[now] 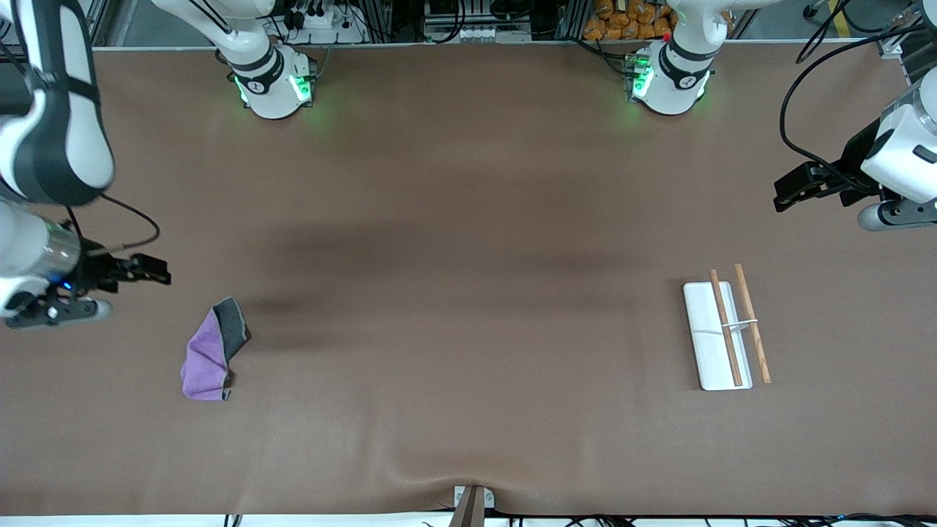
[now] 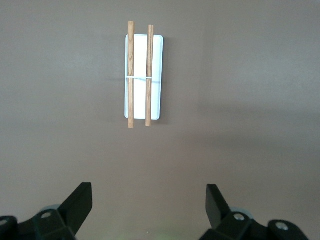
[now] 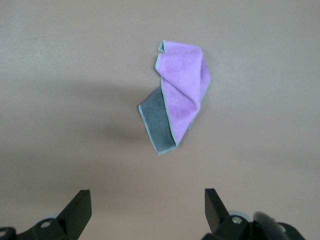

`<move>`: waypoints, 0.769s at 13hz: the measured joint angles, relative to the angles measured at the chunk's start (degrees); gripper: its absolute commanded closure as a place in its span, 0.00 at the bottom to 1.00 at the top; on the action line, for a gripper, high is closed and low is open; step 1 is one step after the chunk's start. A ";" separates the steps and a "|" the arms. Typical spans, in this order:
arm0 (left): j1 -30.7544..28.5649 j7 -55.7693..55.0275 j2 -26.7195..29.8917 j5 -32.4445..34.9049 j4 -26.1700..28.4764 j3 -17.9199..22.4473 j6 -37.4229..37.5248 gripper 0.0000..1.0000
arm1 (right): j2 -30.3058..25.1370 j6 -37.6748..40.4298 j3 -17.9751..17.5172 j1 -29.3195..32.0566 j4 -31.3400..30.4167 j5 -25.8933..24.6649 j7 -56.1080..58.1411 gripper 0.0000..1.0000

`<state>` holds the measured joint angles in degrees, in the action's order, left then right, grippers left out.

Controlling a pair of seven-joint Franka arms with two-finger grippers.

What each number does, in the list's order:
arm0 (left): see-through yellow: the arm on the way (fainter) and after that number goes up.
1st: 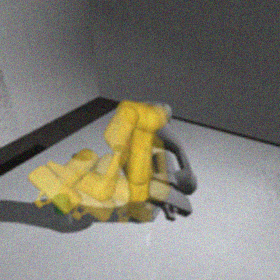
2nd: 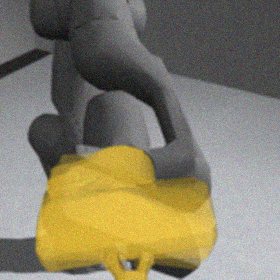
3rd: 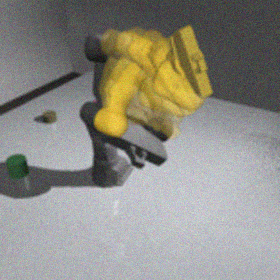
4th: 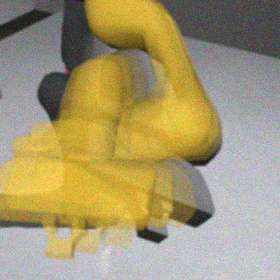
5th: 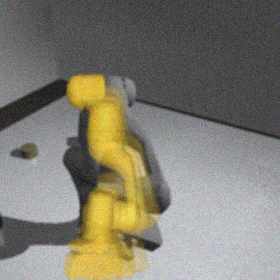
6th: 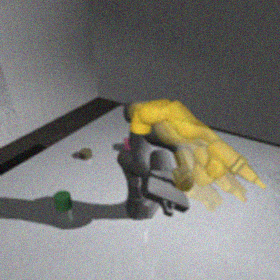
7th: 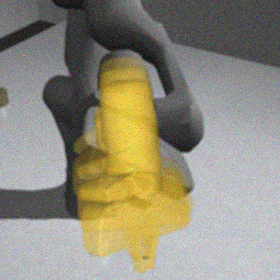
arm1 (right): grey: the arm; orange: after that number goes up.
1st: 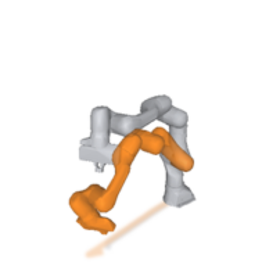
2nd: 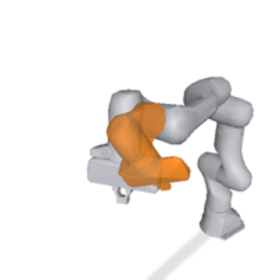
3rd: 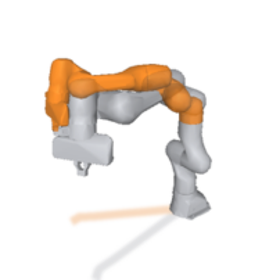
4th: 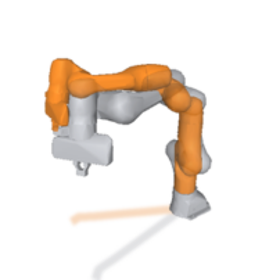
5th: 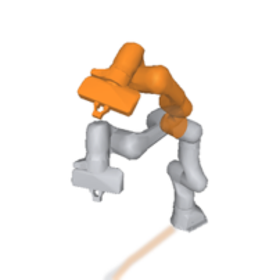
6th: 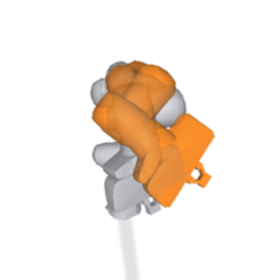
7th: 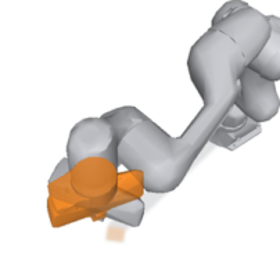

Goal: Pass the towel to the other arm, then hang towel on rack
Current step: 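Reach the right gripper down to the purple towel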

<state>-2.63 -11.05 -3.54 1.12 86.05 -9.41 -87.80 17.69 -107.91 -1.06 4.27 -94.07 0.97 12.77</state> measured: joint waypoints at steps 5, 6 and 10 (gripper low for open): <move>0.11 0.00 -0.54 0.00 0.00 0.00 -1.01 0.00 | 6.94 -8.52 -0.04 -0.39 0.04 0.00 0.43 0.00; 0.12 0.00 -0.70 0.00 0.00 0.00 -1.24 0.00 | 7.57 -8.64 -0.04 -0.44 0.04 0.00 0.49 0.00; 0.50 0.00 -2.28 0.00 0.03 -0.06 -2.44 0.00 | 9.42 -9.69 -0.04 -0.75 -0.23 -2.27 0.66 0.00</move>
<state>-2.13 -11.05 -5.81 1.12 86.08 -9.47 -90.24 27.12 -117.60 -1.10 3.52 -94.30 -1.29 13.43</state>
